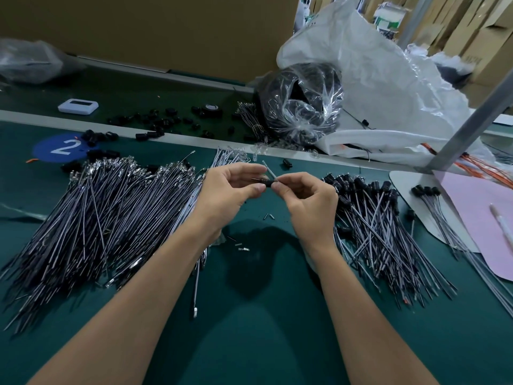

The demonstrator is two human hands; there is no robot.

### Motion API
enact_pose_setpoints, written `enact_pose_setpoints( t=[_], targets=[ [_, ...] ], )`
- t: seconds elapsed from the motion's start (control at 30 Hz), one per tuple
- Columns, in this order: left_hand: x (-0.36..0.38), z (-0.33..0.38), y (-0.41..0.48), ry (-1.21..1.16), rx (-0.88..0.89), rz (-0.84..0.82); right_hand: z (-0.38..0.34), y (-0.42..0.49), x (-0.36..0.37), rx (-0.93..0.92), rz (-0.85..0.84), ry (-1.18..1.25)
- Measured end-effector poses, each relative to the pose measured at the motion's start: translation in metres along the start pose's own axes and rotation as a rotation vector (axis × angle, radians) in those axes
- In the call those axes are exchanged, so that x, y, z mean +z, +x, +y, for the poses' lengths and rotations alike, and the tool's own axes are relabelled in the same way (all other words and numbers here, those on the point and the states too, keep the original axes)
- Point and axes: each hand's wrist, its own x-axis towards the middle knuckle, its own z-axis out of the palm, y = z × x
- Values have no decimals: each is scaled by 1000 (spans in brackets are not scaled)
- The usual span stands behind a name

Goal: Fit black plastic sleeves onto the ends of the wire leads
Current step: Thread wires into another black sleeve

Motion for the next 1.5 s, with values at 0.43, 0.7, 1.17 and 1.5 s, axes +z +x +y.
enact_pose_setpoints(
  t=[0.43, 0.7, 1.17, 1.5],
  targets=[
    [0, 1, 1, -473, -153, 135, 2, -1, 4, 81, -39, 142],
    [-5, 6, 2, -571, -151, 293, 2, -2, 0, -3, -77, -91],
    [-1, 4, 1, -554, -122, 217, 3, -2, 2, -31, -37, -128],
    [8, 0, -1, -448, -123, 166, 2, -4, 6, -46, -14, -115]
  ],
)
